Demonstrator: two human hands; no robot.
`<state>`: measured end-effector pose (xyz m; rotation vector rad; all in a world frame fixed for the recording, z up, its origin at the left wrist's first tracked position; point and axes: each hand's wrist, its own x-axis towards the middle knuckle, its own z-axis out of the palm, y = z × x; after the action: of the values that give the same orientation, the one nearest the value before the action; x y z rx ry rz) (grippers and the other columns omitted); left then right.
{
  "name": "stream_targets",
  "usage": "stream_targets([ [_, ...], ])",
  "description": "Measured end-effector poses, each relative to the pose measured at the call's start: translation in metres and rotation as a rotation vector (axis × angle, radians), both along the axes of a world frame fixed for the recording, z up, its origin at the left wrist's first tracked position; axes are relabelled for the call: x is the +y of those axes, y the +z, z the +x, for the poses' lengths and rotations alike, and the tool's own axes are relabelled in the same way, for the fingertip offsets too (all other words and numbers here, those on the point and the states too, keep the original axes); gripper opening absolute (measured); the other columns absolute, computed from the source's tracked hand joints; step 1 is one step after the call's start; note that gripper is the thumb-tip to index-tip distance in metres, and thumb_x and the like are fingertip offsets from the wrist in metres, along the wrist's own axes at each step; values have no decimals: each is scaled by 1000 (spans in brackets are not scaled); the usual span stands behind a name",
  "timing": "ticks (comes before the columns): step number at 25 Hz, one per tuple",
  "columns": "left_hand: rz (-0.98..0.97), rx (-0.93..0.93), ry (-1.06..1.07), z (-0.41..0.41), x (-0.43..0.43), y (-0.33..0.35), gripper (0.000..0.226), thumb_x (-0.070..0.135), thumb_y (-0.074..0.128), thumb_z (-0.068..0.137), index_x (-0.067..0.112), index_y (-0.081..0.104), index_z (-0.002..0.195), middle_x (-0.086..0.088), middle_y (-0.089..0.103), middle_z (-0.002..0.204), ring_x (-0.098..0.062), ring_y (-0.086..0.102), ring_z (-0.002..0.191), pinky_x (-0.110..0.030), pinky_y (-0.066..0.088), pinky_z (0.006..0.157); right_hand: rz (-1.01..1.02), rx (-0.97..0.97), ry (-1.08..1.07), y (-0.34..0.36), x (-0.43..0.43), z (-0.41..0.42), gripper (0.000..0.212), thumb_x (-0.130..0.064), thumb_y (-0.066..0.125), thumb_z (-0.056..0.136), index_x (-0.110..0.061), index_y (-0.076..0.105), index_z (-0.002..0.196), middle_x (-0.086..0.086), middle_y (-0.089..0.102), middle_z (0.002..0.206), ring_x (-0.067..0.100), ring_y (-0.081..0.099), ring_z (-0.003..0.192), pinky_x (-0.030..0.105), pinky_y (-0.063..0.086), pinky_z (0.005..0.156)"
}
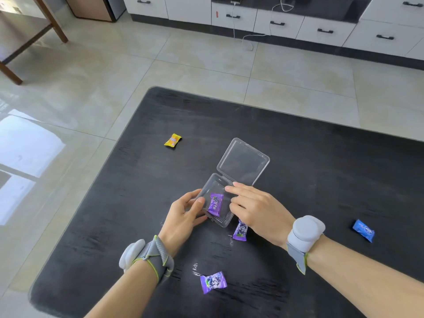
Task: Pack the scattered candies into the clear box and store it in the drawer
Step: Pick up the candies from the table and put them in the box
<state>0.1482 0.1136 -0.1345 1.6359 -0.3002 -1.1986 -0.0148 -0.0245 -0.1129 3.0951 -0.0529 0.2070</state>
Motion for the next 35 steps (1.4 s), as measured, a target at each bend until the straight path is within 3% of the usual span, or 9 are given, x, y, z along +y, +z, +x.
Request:
stream_targets([
  [3,-43,50,33,5,11,0,32,22,51,104,21,63,134,-9,76,116,-34,73,107,-30,60,90,-19,29,19,2,7,12,24,11,66,80,-13,71,80,0,74,85,22,62,125,34,33,117],
  [6,-83,86,124,18,22,1,30,25,46,106,26,66,129,0,79,108,-30,76,102,-31,60,90,7,-16,58,5,15,36,32,9,47,91,-9,71,99,3,74,102,26,59,128,38,39,115],
  [10,-131,84,266,39,33,2,30,23,42,107,23,67,125,0,81,103,-25,77,98,-26,61,85,51,-113,20,14,14,62,40,5,32,98,-10,69,106,5,71,107,29,64,109,38,52,90],
  [13,-152,75,375,68,48,-2,30,23,43,107,25,65,128,4,81,101,-25,76,103,-28,60,90,90,-110,-40,13,10,94,35,7,40,87,-8,66,105,9,65,103,31,60,93,39,49,75],
  [18,-165,77,461,101,59,-10,30,20,43,107,23,67,126,2,81,101,-25,75,106,-26,59,90,163,-41,-181,5,-2,148,28,4,53,84,-4,66,108,11,62,100,32,55,86,43,50,70],
  [24,-181,81,503,132,67,-22,37,23,44,107,3,61,133,0,81,102,-27,75,106,-27,59,91,231,83,-273,-35,-26,210,39,-1,46,97,-7,53,135,11,56,129,33,50,115,45,48,87],
  [27,-197,89,546,140,69,-23,29,24,44,107,19,69,120,5,82,94,-22,77,99,-25,60,86,169,158,-252,-53,-34,235,55,6,50,91,-10,44,143,8,47,148,31,33,142,42,44,99],
  [30,-200,101,549,146,70,-24,28,24,44,106,21,69,119,1,82,99,-22,77,100,-26,60,88,117,262,-224,-62,-41,248,75,13,55,82,-11,33,150,10,29,160,33,15,151,44,38,109],
  [35,-232,147,526,148,71,-29,30,24,47,106,19,67,127,0,81,106,-26,75,106,-30,59,93,100,342,-291,-67,-36,249,80,15,57,77,-13,33,148,13,25,160,36,19,148,47,46,98],
])
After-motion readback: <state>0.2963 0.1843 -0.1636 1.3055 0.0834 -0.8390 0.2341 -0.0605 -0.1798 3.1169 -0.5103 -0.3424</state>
